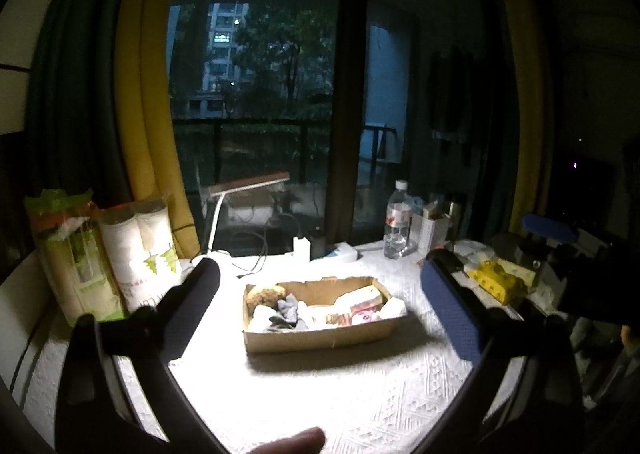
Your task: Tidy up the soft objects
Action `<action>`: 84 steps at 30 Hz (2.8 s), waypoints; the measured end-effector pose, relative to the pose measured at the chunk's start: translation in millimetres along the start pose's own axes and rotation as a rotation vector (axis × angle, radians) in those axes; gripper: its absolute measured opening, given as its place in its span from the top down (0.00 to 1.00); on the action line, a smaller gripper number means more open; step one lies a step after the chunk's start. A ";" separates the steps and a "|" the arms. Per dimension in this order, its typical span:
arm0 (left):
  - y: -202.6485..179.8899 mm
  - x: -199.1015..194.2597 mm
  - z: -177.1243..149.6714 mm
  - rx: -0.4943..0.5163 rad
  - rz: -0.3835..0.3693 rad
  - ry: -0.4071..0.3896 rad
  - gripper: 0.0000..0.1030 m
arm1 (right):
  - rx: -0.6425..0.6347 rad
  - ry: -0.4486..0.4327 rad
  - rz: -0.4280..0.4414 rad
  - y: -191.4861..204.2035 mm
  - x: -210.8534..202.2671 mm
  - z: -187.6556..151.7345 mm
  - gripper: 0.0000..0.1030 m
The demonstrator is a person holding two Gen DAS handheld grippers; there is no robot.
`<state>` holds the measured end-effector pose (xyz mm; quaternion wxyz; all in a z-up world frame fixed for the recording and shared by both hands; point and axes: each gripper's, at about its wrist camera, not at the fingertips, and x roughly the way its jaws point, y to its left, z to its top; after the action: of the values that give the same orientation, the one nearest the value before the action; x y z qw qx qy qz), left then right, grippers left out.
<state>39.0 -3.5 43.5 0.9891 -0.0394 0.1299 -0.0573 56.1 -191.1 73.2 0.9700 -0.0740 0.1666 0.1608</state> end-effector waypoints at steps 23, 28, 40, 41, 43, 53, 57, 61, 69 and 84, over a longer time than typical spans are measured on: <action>-0.6 -0.4 3.1 0.015 0.020 -0.005 0.02 | 0.015 -0.007 -0.005 -4.2 -2.1 3.6 0.22; -3.0 0.6 2.8 0.020 0.015 -0.005 0.02 | 0.018 -0.006 -0.007 -6.3 -1.5 2.5 0.22; -5.2 2.3 1.4 0.033 0.030 -0.007 0.02 | 0.017 -0.003 -0.007 -6.3 -1.0 1.3 0.22; -5.5 2.7 1.2 0.033 0.029 -0.006 0.02 | 0.017 -0.003 -0.008 -6.5 -1.1 1.3 0.22; -5.1 2.4 0.8 0.034 0.026 -0.007 0.02 | 0.018 -0.003 -0.007 -6.3 -0.9 1.4 0.22; -3.1 0.3 0.5 0.030 0.013 -0.005 0.02 | 0.017 -0.003 -0.006 -6.7 -0.5 1.9 0.22; -3.3 -0.9 0.3 0.030 0.006 -0.005 0.02 | 0.017 -0.002 -0.007 -6.9 -0.5 2.0 0.22; -3.0 -0.6 0.1 0.029 0.003 -0.003 0.02 | 0.017 -0.002 -0.007 -6.6 -0.2 2.2 0.22; -3.7 -0.2 0.5 0.029 0.001 -0.002 0.02 | 0.017 0.000 -0.007 -6.7 -0.1 0.6 0.22; -3.9 -0.2 0.7 0.028 0.002 -0.001 0.02 | 0.018 0.002 -0.008 -6.5 0.6 1.2 0.22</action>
<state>38.6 -7.3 44.5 0.9897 -0.0253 0.1286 -0.0582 59.2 -196.8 74.6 0.9710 -0.0662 0.1688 0.1555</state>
